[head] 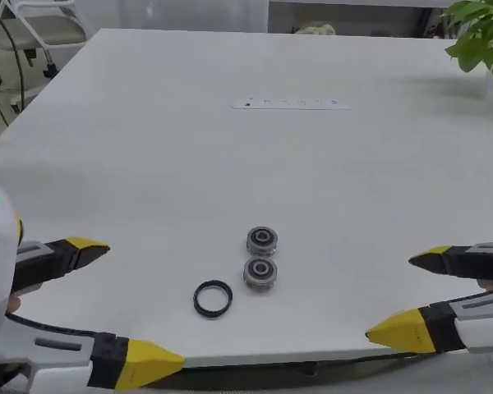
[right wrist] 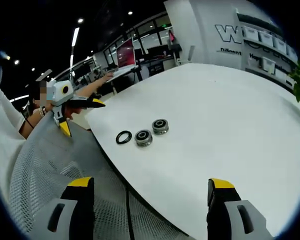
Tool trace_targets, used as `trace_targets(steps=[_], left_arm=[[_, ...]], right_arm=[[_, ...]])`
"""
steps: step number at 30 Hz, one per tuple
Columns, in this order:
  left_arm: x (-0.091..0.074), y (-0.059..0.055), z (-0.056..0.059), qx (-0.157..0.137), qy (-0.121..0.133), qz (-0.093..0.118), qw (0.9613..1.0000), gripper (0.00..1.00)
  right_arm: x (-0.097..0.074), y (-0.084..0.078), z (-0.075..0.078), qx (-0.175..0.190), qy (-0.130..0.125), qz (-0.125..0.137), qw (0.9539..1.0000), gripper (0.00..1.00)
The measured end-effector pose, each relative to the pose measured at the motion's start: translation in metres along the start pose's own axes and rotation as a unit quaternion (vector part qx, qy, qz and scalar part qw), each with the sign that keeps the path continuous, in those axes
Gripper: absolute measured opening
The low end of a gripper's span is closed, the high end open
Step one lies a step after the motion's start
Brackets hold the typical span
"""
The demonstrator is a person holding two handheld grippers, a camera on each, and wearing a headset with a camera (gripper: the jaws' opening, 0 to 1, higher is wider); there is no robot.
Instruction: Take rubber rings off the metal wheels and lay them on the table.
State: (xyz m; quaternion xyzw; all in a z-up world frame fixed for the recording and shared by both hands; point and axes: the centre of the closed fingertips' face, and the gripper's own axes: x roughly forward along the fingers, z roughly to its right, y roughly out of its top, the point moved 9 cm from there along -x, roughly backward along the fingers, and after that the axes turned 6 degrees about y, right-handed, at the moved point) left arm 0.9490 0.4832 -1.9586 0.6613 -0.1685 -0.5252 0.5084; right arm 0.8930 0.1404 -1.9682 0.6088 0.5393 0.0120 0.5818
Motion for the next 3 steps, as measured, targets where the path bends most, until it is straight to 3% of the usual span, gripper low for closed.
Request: trace_targets(steps=[3], left_arm=[[-0.0001, 0.0002, 0.0, -0.009, 0.001, 0.004, 0.9999, 0.99]], right_arm=[[-0.0018, 0.0001, 0.0009, 0.005, -0.008, 0.005, 0.9999, 0.92]])
